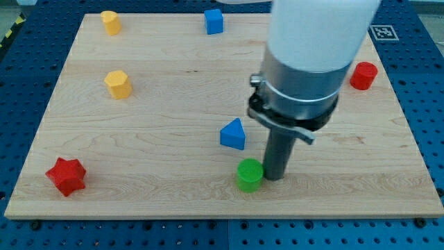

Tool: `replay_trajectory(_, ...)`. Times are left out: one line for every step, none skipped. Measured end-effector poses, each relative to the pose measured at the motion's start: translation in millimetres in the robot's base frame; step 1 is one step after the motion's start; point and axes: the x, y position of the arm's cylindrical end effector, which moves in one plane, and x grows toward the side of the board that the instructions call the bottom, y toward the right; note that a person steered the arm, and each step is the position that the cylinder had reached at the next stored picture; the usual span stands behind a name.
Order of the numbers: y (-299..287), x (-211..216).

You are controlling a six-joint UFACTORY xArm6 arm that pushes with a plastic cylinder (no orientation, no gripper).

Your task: Place the triangle at the bottom right corner of the board

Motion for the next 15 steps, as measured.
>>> replay_trajectory(-15.4, 4.5)
replay_trajectory(-16.6, 4.7)
replay_trajectory(-15.3, 0.6)
replay_trajectory(-15.1, -15.6)
replay_trajectory(-32.8, -18.0)
replay_trajectory(-66.0, -18.2)
replay_trajectory(-81.9, -36.3)
replay_trajectory(-81.9, -64.9)
replay_trajectory(-81.5, -73.0)
replay_trajectory(-76.0, -74.2)
replay_trajectory(-60.8, -74.2)
replay_trajectory(-39.6, -74.2)
replay_trajectory(-25.2, -70.7)
replay_trajectory(-18.3, -56.0)
replay_trajectory(-1.5, -54.5)
